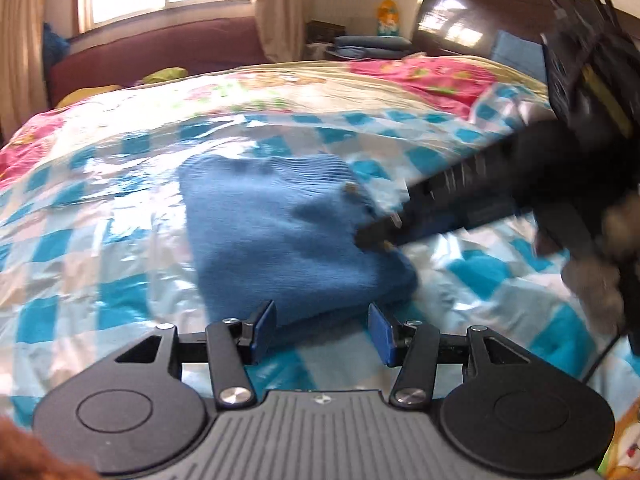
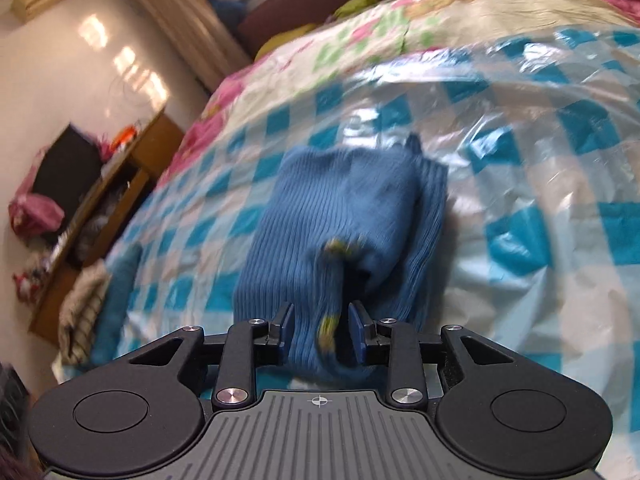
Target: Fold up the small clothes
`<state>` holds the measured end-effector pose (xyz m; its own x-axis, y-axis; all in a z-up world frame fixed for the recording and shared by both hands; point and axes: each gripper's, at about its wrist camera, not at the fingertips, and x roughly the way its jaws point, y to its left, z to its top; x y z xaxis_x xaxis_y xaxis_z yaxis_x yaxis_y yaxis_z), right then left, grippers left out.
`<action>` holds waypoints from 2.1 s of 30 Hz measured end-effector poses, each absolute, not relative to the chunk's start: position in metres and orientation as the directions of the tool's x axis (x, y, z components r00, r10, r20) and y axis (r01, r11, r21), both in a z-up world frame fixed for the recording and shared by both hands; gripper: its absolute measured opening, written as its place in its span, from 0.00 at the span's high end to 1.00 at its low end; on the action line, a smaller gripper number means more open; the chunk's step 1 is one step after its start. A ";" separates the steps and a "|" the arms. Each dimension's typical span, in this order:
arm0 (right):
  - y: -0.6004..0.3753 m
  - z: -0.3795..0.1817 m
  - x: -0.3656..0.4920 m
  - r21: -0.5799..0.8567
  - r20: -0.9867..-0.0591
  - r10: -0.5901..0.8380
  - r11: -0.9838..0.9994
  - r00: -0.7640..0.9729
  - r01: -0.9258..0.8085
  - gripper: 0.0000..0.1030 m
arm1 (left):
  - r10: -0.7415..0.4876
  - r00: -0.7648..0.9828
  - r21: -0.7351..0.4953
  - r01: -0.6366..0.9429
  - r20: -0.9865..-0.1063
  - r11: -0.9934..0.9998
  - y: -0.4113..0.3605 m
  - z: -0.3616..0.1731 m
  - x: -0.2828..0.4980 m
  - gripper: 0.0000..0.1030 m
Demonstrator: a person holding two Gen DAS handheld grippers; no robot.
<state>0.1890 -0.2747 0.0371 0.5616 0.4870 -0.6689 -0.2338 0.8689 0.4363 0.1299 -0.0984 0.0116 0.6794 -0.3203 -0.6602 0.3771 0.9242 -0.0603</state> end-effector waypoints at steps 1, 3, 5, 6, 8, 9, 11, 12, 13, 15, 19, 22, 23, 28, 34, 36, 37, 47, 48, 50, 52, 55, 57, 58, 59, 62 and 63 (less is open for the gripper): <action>-0.272 0.034 0.191 0.415 -0.685 0.467 0.881 0.560 -0.227 0.72 | -0.317 0.684 -0.061 0.370 -0.657 0.927 -0.096 0.013 0.132 0.48; -0.274 0.027 0.194 0.400 -0.703 0.438 0.895 0.561 -0.198 0.93 | -0.304 0.700 -0.046 0.362 -0.646 0.931 -0.094 0.015 0.137 0.48; -0.289 0.026 0.193 0.416 -0.694 0.424 0.896 0.582 -0.156 0.97 | -0.304 0.715 -0.049 0.354 -0.629 0.934 -0.091 0.016 0.143 0.48; -0.296 0.027 0.191 0.414 -0.689 0.409 0.900 0.598 -0.139 0.97 | -0.304 0.719 -0.057 0.346 -0.625 0.936 -0.090 0.014 0.148 0.46; -0.308 0.022 0.186 0.402 -0.698 0.375 0.910 0.610 -0.099 0.97 | -0.285 0.715 -0.058 0.325 -0.639 0.944 -0.089 0.005 0.161 0.41; -0.311 0.016 0.187 0.396 -0.717 0.365 0.914 0.594 -0.084 0.97 | -0.272 0.701 -0.056 0.314 -0.660 0.948 -0.089 -0.003 0.168 0.41; -0.309 0.007 0.188 0.383 -0.750 0.361 0.920 0.555 -0.080 0.87 | -0.257 0.647 -0.063 0.308 -0.718 0.949 -0.089 -0.019 0.182 0.41; -0.310 0.008 0.187 0.390 -0.750 0.362 0.918 0.554 -0.071 0.85 | -0.246 0.630 -0.068 0.292 -0.736 0.954 -0.087 -0.026 0.185 0.41; -0.311 0.012 0.187 0.402 -0.741 0.370 0.913 0.561 -0.071 0.84 | -0.246 0.619 -0.081 0.283 -0.746 0.956 -0.085 -0.030 0.186 0.41; -0.317 0.026 0.188 0.448 -0.699 0.401 0.891 0.592 -0.074 0.80 | -0.262 0.615 -0.110 0.274 -0.743 0.955 -0.079 -0.031 0.186 0.41; -0.322 0.048 0.201 0.449 -0.641 0.377 0.891 0.668 -0.072 0.60 | -0.274 0.618 -0.124 0.275 -0.737 0.953 -0.077 -0.030 0.186 0.41; -0.317 0.047 0.229 0.442 -0.643 0.358 0.895 0.677 -0.053 0.59 | -0.274 0.616 -0.124 0.275 -0.738 0.953 -0.079 -0.030 0.188 0.41; -0.314 0.042 0.242 0.447 -0.654 0.358 0.894 0.667 -0.041 0.59 | -0.274 0.616 -0.125 0.275 -0.739 0.953 -0.079 -0.030 0.189 0.41; -0.296 0.018 0.273 0.460 -0.699 0.369 0.888 0.612 -0.010 0.58 | -0.270 0.616 -0.118 0.276 -0.740 0.954 -0.080 -0.030 0.189 0.41; -0.278 0.027 0.271 0.372 -0.708 0.343 0.924 0.618 -0.086 0.57 | -0.266 0.618 -0.110 0.279 -0.740 0.954 -0.082 -0.031 0.191 0.41; -0.280 0.026 0.274 0.389 -0.706 0.348 0.918 0.616 -0.073 0.68 | -0.266 0.619 -0.111 0.277 -0.739 0.954 -0.082 -0.029 0.190 0.41; -0.285 0.026 0.275 0.418 -0.698 0.366 0.906 0.616 -0.066 0.82 | -0.266 0.622 -0.110 0.277 -0.736 0.954 -0.081 -0.027 0.189 0.41; -0.332 -0.003 0.259 0.579 -0.635 0.392 0.812 0.666 0.073 0.92 | -0.252 0.682 -0.094 0.260 -0.687 0.961 -0.084 -0.014 0.206 0.38; -0.331 -0.004 0.260 0.568 -0.636 0.385 0.820 0.669 0.069 0.92 | -0.252 0.666 -0.102 0.257 -0.702 0.961 -0.084 -0.018 0.210 0.36; -0.328 -0.002 0.260 0.552 -0.640 0.378 0.832 0.669 0.058 0.92 | -0.250 0.649 -0.122 0.237 -0.719 0.964 -0.082 -0.023 0.214 0.32; -0.326 0.000 0.262 0.524 -0.649 0.366 0.851 0.667 0.043 0.92 | -0.258 0.654 -0.133 0.235 -0.711 0.963 -0.080 -0.020 0.213 0.32; -0.330 -0.001 0.261 0.520 -0.651 0.365 0.853 0.666 0.041 0.92 | -0.268 0.671 -0.146 0.234 -0.691 0.961 -0.077 -0.012 0.209 0.33; -0.333 -0.005 0.258 0.532 -0.648 0.368 0.845 0.667 0.052 0.92 | -0.274 0.668 -0.163 0.225 -0.692 0.961 -0.075 -0.012 0.213 0.33; -0.333 -0.007 0.258 0.534 -0.649 0.369 0.844 0.665 0.053 0.91 | -0.273 0.659 -0.170 0.217 -0.701 0.961 -0.074 -0.013 0.217 0.33; -0.332 -0.008 0.258 0.530 -0.651 0.370 0.847 0.662 0.047 0.86 | -0.272 0.649 -0.178 0.209 -0.710 0.962 -0.073 -0.016 0.220 0.33; -0.331 -0.002 0.257 0.479 -0.672 0.331 0.876 0.663 0.048 0.70 | -0.295 0.617 -0.231 0.184 -0.730 0.955 -0.068 -0.019 0.226 0.32; -0.332 0.003 0.254 0.463 -0.671 0.321 0.885 0.668 0.040 0.70 | -0.303 0.616 -0.243 0.182 -0.727 0.953 -0.066 -0.016 0.225 0.33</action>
